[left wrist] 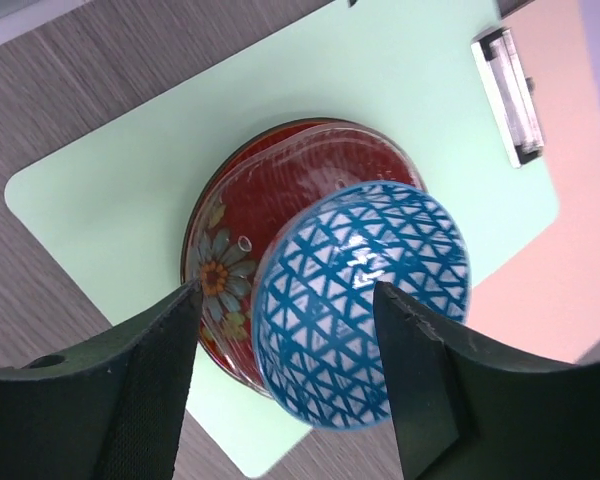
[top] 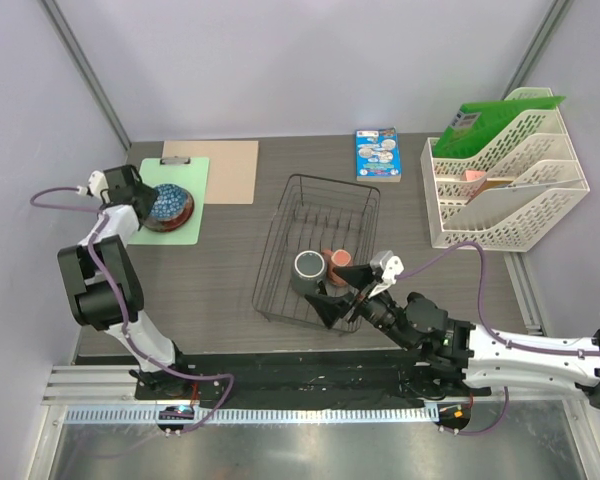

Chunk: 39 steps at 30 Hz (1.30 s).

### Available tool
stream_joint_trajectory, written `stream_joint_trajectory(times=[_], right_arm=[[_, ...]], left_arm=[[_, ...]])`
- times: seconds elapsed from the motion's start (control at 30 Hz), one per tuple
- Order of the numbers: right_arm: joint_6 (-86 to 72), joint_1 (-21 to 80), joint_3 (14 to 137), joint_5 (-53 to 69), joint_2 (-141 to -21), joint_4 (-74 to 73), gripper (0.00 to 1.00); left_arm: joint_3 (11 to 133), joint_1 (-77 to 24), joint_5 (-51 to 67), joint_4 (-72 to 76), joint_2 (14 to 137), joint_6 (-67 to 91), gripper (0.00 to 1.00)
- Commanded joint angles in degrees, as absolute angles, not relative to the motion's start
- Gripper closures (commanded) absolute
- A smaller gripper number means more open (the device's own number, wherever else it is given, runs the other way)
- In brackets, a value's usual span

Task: Unload the mixed dishes from the dish rack
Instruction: Place the bowl at the center of the board, then pick up the cup from the dish rack.

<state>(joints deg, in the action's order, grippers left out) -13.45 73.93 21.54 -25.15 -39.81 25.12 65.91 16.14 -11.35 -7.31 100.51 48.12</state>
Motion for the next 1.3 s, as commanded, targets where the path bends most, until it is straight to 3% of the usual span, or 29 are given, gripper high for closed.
stream_joint_trajectory(times=[0.0,0.2,0.4,0.6,0.9,1.27], right_arm=[[-13.97,74.27,24.34,-28.19,-40.52,29.36,0.0],[-13.28,74.09,31.78,-40.59,-46.57,19.38,0.0],[-10.2,73.65,38.84,-49.74,-51.06,10.65,0.0],[-12.74,70.14,47.36,-53.17,-56.59,-6.75,0.0],[-26.19,53.27,47.81,-36.41,-61.43,-14.15,0.0],[-28.56,52.47,49.13,-32.43,-72.24,-11.25,0.0]], left_arm=[[68.03,16.17,-12.65,-9.84,89.42,52.54,0.3],[68.91,10.56,-11.87,-18.8,78.33,52.39,0.32],[61.8,-8.4,-11.43,-19.6,65.49,47.82,0.32],[56.87,-17.3,-7.21,-24.51,60.39,47.37,0.32],[48.61,-21.27,-8.96,-27.24,48.0,47.55,0.32],[42.19,-21.36,-6.5,-28.39,43.6,48.6,0.31]])
